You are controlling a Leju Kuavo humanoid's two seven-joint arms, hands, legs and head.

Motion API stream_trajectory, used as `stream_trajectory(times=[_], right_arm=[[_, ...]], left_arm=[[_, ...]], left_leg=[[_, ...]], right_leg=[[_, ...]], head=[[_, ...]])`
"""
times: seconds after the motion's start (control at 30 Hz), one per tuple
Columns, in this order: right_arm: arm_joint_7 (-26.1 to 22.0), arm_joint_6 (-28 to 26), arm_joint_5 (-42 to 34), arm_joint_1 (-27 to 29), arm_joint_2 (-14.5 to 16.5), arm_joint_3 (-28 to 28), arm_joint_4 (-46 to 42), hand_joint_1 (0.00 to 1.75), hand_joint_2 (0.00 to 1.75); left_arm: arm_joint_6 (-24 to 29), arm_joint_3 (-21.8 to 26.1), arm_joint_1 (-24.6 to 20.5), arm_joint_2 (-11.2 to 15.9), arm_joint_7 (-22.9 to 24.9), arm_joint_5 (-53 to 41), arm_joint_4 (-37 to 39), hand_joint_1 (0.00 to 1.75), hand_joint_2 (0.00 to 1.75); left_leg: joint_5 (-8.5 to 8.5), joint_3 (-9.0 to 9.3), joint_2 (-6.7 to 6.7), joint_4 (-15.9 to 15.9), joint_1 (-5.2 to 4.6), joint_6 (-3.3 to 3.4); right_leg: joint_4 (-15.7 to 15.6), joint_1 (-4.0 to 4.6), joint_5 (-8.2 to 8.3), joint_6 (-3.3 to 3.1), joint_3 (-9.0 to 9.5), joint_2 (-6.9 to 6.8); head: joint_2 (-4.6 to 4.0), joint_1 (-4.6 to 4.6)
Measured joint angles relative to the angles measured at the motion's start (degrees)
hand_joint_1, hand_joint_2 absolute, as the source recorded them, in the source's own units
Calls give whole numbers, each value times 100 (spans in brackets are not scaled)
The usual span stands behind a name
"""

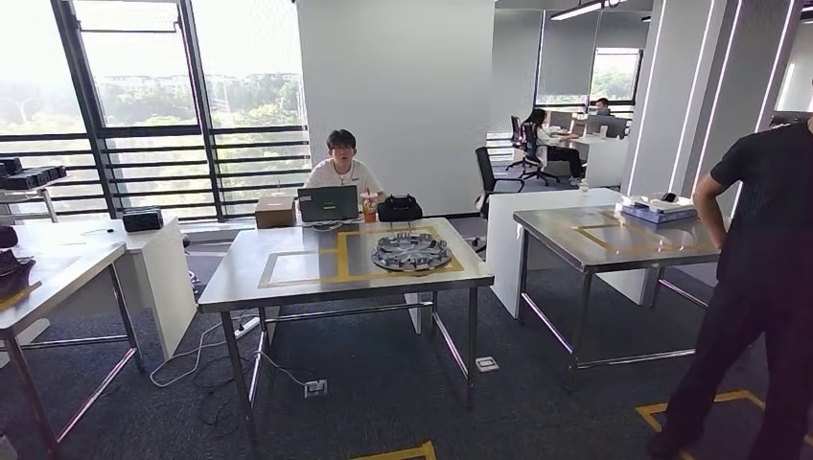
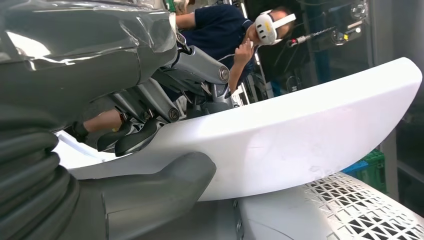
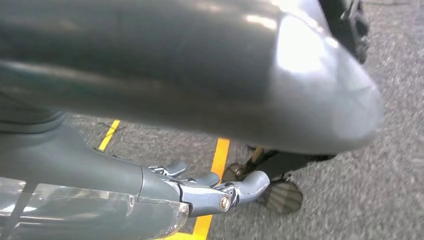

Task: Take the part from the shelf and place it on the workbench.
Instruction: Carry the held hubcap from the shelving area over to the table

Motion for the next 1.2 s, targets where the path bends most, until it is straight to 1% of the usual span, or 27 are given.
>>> stream_trajectory(times=[0.07, 0.1, 0.13, 0.17, 0.2, 0.23, 0.27, 0.3, 0.33, 0.4, 0.47, 0.53, 0.6, 0.63, 0.67, 0.7, 0.77, 0.8, 0.83, 0.9, 0.93, 1.0, 1.03, 1.1, 1.13, 1.17, 1.2], right_arm=[[1, -1, -3, 5, -26, 0, 10, 0, 0], [-1, -6, -7, 9, -40, 0, 16, 0, 0], [-4, -11, -10, 12, -52, 0, 21, 0, 0], [-10, -20, -15, 15, -63, 1, 26, 0, 0], [-19, -30, -17, 15, -68, 1, 32, 0, 0], [-28, -40, -19, 13, -73, 2, 36, 0, 0], [-38, -51, -20, 9, -78, 2, 41, 0, 0], [-46, -61, -20, 6, -81, 2, 47, 0, 0], [-54, -67, -21, 3, -86, 2, 54, 0, 0], [-69, -72, -22, 0, -94, 2, 70, 0, 0], [-80, -72, -23, 2, -96, 2, 87, 0, 0], [-85, -72, -25, 2, -103, 2, 101, 0, 0], [-89, -72, -30, 1, -109, 2, 110, 0, 0], [-91, -72, -33, 4, -108, 2, 115, 0, 0], [-94, -72, -35, 7, -108, 2, 119, 0, 0], [-97, -73, -37, 9, -108, 2, 122, 0, 0], [-109, -78, -47, 9, -104, 2, 133, 0, 0], [-115, -85, -55, 3, -99, 2, 141, 0, 0], [-121, -95, -62, -3, -93, 2, 148, 0, 0], [-126, -113, -68, -14, -86, 2, 160, 0, 0], [-129, -118, -68, -20, -88, 2, 163, 0, 0], [-141, -119, -68, -31, -91, 3, 171, 0, 0], [-147, -119, -68, -34, -93, 3, 174, 0, 0], [-152, -121, -69, -31, -105, 3, 179, 0, 0], [-152, -121, -69, -26, -114, 3, 180, 0, 0], [-152, -122, -68, -22, -124, 3, 180, 0, 0], [-152, -122, -67, -19, -128, 3, 182, 0, 0]], left_arm=[[-20, -11, 1, 1, -2, -32, 5, 175, 175], [-27, -17, 5, 1, -2, -43, 8, 175, 175], [-30, -23, 9, 2, -2, -51, 11, 175, 175], [-30, -27, 9, 2, -2, -55, 13, 175, 175], [-30, -29, 8, 2, -2, -56, 14, 175, 175], [-30, -31, 7, 2, -1, -59, 14, 175, 175], [-28, -32, 4, 2, 0, -62, 14, 175, 175], [-23, -33, -2, 3, 3, -66, 13, 175, 175], [-19, -35, -10, 4, 5, -69, 12, 175, 175], [-4, -38, -25, 7, 9, -73, 8, 175, 175], [11, -38, -36, 9, 9, -74, -3, 175, 175], [22, -38, -46, 11, 9, -74, -16, 175, 175], [26, -43, -46, 14, 10, -74, -21, 175, 175], [28, -47, -43, 14, 11, -74, -21, 175, 175], [30, -50, -42, 15, 12, -74, -21, 175, 175], [31, -52, -42, 15, 15, -74, -23, 175, 175], [32, -51, -50, 15, 27, -73, -36, 175, 175], [34, -50, -60, 15, 37, -72, -43, 175, 175], [35, -49, -73, 15, 45, -72, -49, 175, 175], [38, -47, -93, 15, 56, -71, -53, 175, 175], [38, -44, -94, 13, 58, -70, -63, 175, 175], [32, -38, -117, 7, 61, -63, -84, 175, 175], [27, -35, -129, 3, 62, -61, -93, 175, 175], [21, -40, -141, 1, 66, -62, -92, 175, 175], [20, -45, -133, 1, 68, -64, -92, 175, 175], [20, -49, -128, 2, 70, -65, -91, 175, 175], [20, -52, -127, 3, 70, -65, -91, 175, 175]], left_leg=[[6, 42, 0, -44, -17, 36], [-7, 46, -6, -40, -35, 46], [-22, 54, -15, -35, -51, 54], [-40, 70, -26, -28, -60, 54], [-67, 96, -36, -17, -66, 46], [-103, 123, -43, 3, -68, 32], [-148, 140, -46, 37, -81, 7], [-196, 147, -48, 76, -93, -18], [-237, 144, -47, 109, -103, -44], [-294, 140, -43, 142, -107, -86], [-375, 111, -35, 242, -89, -146], [-594, -131, -28, 735, -36, -246], [-845, -589, -22, 1507, 40, -334], [-860, -779, -19, 1752, 73, -358], [-765, -870, -13, 1794, 96, -370], [-562, -844, -8, 1607, 111, -369], [-69, -547, -1, 828, 109, -325], [66, -401, 4, 490, 90, -291], [110, -311, 8, 283, 69, -257], [44, -264, 7, 175, 27, -195], [51, -207, 0, 113, 41, -160], [86, -34, -4, -54, 57, -82], [97, 52, -1, -122, 66, -48], [53, 114, -1, -139, 29, 0], [22, 136, -9, -136, 12, 11], [-14, 169, -20, -134, -2, 15], [-56, 215, -30, -127, -10, 9]], right_leg=[[719, 6, -275, -40, -394, -2], [1083, 10, -380, -40, -614, -2], [1293, 14, -408, -22, -761, -2], [1280, 17, -339, 11, -796, -3], [1020, 19, -178, 53, -700, -3], [605, 19, 23, 89, -515, -4], [216, 26, 185, 93, -331, -4], [-78, 32, 296, 65, -183, -1], [-222, 43, 335, 19, -108, 1], [-255, 49, 318, -78, -76, 7], [-264, 23, 291, -138, -39, 13], [-271, -3, 256, -194, 16, 16], [-270, -4, 215, -219, 57, 16], [-270, -4, 189, -216, 81, 18], [-270, -5, 162, -206, 114, 22], [-271, -6, 132, -194, 159, 28], [-280, -8, 74, -167, 252, 38], [-289, -2, 49, -145, 284, 42], [-300, -1, 29, -119, 299, 42], [-344, 0, 3, -51, 322, 31], [-362, -1, -8, -21, 345, 17], [-192, 17, -87, -10, 297, -4], [70, 26, -180, -28, 166, -8], [837, 31, -415, -63, -304, -5], [1126, 31, -465, -53, -526, -5], [1243, 31, -424, -24, -668, -6], [1120, 30, -276, 21, -687, -6]], head=[[0, 14], [0, 21], [0, 26], [0, 28], [0, 33], [0, 38], [0, 44], [-1, 44], [-1, 41], [-1, 33], [1, 27], [1, 11], [0, -1], [0, -4], [0, -7], [0, -9], [0, -11], [-1, -10], [1, -11], [1, -12], [4, -11], [2, -2], [2, 11], [-1, 29], [0, 41], [0, 44], [0, 51]])
